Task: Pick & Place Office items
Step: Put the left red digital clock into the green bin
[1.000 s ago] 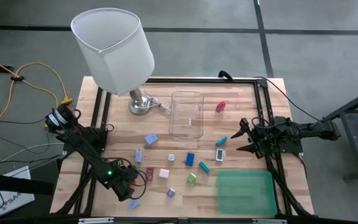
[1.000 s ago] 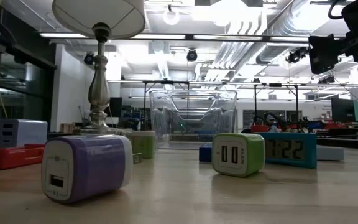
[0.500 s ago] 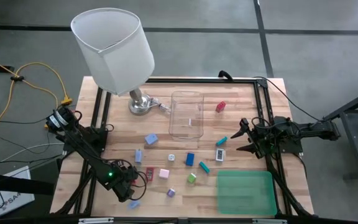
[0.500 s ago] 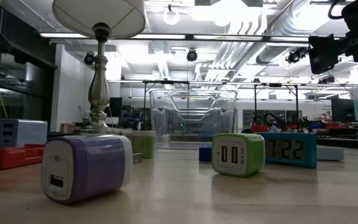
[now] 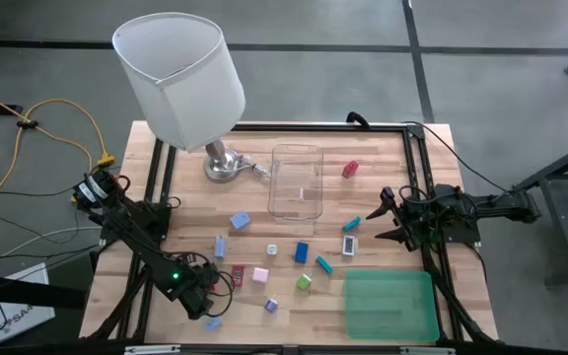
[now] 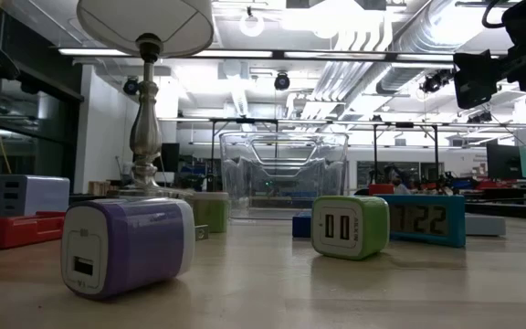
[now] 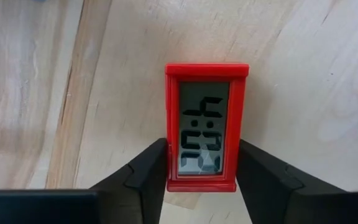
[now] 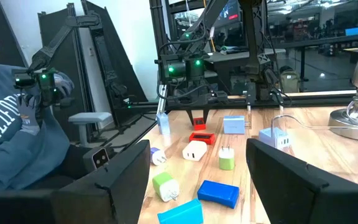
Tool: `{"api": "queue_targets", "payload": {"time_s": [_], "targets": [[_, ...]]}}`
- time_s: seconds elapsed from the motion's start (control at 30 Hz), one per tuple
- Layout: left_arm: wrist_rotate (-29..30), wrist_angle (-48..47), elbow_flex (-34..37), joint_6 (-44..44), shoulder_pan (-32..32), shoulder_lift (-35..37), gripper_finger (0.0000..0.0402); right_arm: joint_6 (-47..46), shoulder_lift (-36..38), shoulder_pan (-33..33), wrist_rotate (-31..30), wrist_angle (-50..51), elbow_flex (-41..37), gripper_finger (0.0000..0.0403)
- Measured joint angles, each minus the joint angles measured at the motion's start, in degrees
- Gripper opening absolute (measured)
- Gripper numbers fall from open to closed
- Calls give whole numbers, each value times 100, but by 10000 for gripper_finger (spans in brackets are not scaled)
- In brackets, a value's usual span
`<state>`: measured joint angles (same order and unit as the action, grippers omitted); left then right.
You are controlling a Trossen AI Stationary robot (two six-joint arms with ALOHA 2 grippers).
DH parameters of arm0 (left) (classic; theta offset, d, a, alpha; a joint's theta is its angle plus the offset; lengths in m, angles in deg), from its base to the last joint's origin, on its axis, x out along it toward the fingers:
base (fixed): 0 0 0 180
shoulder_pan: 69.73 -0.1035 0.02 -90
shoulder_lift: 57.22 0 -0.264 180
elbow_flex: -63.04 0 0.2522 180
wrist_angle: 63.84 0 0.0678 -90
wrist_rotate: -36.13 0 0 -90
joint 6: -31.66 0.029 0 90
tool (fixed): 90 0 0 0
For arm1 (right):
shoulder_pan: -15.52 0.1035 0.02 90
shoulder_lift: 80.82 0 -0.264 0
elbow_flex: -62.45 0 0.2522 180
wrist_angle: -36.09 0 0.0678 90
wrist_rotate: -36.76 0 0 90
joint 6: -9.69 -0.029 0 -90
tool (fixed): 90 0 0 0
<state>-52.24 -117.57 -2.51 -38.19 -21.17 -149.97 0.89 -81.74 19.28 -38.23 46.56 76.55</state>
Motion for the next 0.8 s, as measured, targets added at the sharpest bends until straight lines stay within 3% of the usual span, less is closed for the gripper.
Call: {"api": "queue_targets", "payload": {"time_s": [0.43, 0.8], "targets": [[-15, 42, 0, 36, 2, 93, 157, 0, -1, -1, 0, -1, 0, 252], [129, 397, -52, 940, -539, 692, 157, 0, -1, -1, 0, -1, 0, 252]]}}
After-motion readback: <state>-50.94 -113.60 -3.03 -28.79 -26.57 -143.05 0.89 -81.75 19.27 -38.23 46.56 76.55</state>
